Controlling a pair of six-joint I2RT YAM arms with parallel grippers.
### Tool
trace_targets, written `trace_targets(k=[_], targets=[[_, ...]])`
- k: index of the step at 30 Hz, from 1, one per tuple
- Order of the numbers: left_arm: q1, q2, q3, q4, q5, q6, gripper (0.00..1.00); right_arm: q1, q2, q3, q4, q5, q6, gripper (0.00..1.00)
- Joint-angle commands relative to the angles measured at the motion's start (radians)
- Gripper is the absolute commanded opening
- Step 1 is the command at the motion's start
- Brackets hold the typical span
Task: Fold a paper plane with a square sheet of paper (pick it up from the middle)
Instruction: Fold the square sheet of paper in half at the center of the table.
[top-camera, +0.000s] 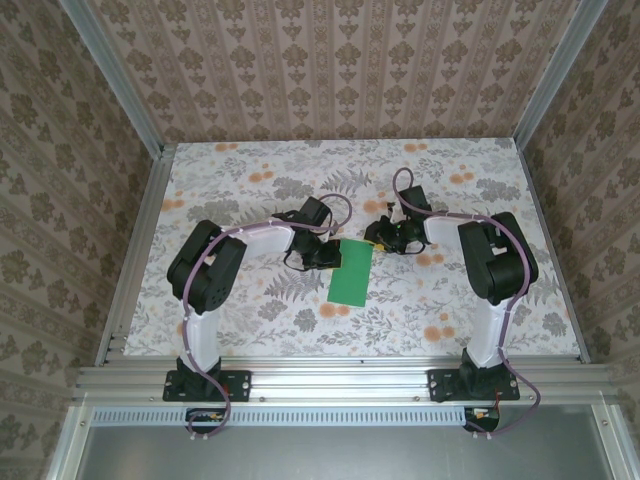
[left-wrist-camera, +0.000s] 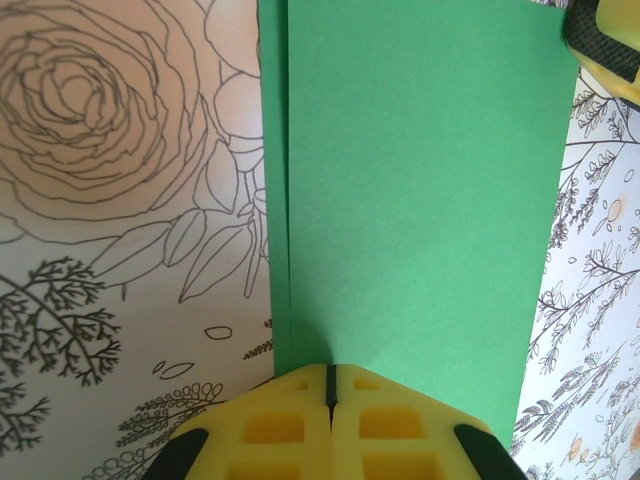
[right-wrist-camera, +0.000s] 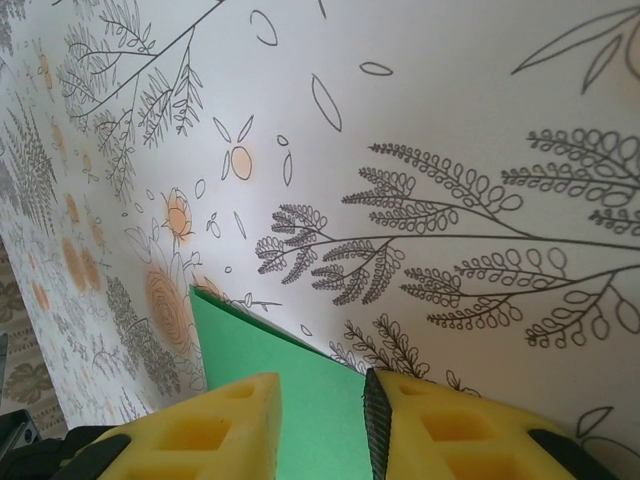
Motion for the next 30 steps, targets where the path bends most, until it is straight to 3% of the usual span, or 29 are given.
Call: trace_targets(k=[1,7,13,19,30], targets=[[-0.008,-0.011,0.001,-0.076,-0.01,-0.007,0.09,0.005,0.004,0.017,-0.077,-0.004,-0.045,0.33],[0.003,-0.143,0.004,-0.051,-0.015,-0.047,0.31,0.011,-0.161,0.054,-0.248,0.034,-0.113,0.38],[0.085,-0.253,-0.103,0.015,0.005,-0.084,0.5,0.095,-0.274,-0.02,-0.357,0.161,-0.104,0.46],[0.132,-0.223,-0.15,0.102,0.148,-0.101,0.54,0.193,-0.287,-0.102,-0.341,0.233,-0.025,0.49],[0.12,-0.137,-0.146,0.096,0.165,-0.108,0.56,0.236,-0.256,-0.159,-0.273,0.247,0.038,0.48]])
